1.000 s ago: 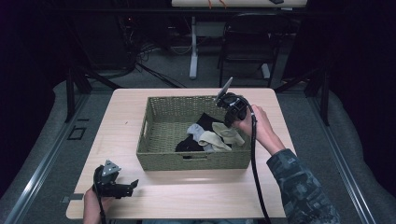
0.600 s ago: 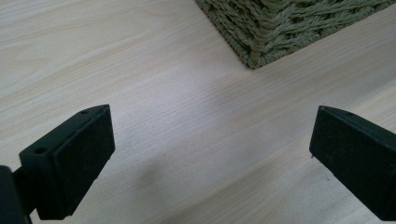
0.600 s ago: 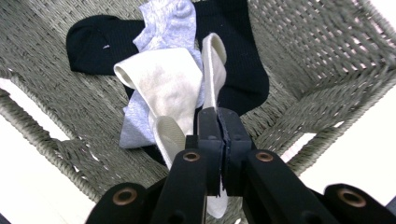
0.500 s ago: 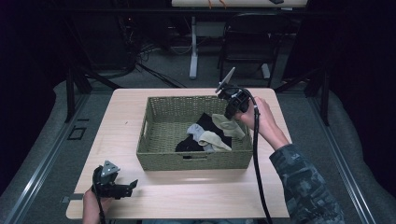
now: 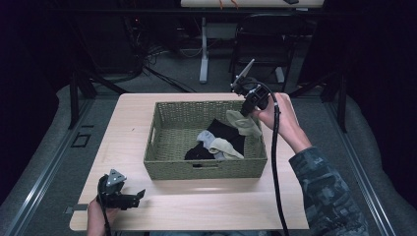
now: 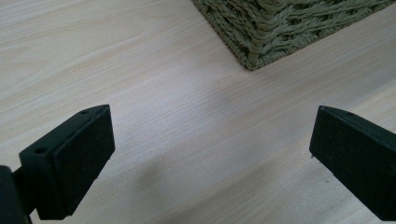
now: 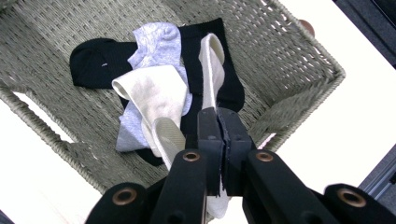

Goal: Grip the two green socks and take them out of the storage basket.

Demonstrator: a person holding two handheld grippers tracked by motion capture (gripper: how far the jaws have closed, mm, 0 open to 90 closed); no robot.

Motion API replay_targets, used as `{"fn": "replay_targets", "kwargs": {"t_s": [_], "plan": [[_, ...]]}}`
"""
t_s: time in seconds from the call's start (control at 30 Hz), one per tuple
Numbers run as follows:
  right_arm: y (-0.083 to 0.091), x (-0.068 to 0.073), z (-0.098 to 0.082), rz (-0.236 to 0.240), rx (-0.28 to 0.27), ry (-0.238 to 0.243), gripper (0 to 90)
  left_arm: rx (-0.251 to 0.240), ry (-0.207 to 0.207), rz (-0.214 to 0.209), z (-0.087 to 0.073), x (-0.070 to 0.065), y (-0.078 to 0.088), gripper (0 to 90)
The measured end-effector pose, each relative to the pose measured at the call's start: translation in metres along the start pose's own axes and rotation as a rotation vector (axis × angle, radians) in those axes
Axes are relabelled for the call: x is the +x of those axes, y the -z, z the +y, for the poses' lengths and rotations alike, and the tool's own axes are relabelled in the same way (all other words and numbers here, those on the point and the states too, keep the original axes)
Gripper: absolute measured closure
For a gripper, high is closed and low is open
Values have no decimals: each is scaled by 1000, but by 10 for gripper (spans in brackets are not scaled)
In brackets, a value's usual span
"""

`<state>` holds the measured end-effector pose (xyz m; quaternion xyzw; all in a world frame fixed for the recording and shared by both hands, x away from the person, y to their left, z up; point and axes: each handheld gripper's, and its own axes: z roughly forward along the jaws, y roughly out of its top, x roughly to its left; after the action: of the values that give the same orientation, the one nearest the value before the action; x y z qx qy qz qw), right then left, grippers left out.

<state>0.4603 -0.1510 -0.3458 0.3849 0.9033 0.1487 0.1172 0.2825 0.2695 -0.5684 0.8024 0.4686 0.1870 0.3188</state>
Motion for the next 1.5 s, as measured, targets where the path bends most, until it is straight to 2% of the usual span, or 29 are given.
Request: {"fn": "replay_targets", "kwargs": {"t_s": [0.43,0.6,0.9,1.07,1.43,1.5], "plan": [[28,-22,-18,-32,-41,-50,890,2,2,-2,0,0,0,0],[39,-35,-31,-47,-41,-68,889,4,1,-1,0,0,0,0],[50,-56,-59,-64,-69,-136,890,6,3,0,0,0,-1,0],[48,-66,-82,-58,-88,-180,891,7,-2,1,0,1,0,0],[28,-86,-121,-48,-58,-266,891,11,1,4,0,0,-1,0],[22,-88,-128,-42,-66,-282,891,11,0,2,0,0,-1,0]]}}
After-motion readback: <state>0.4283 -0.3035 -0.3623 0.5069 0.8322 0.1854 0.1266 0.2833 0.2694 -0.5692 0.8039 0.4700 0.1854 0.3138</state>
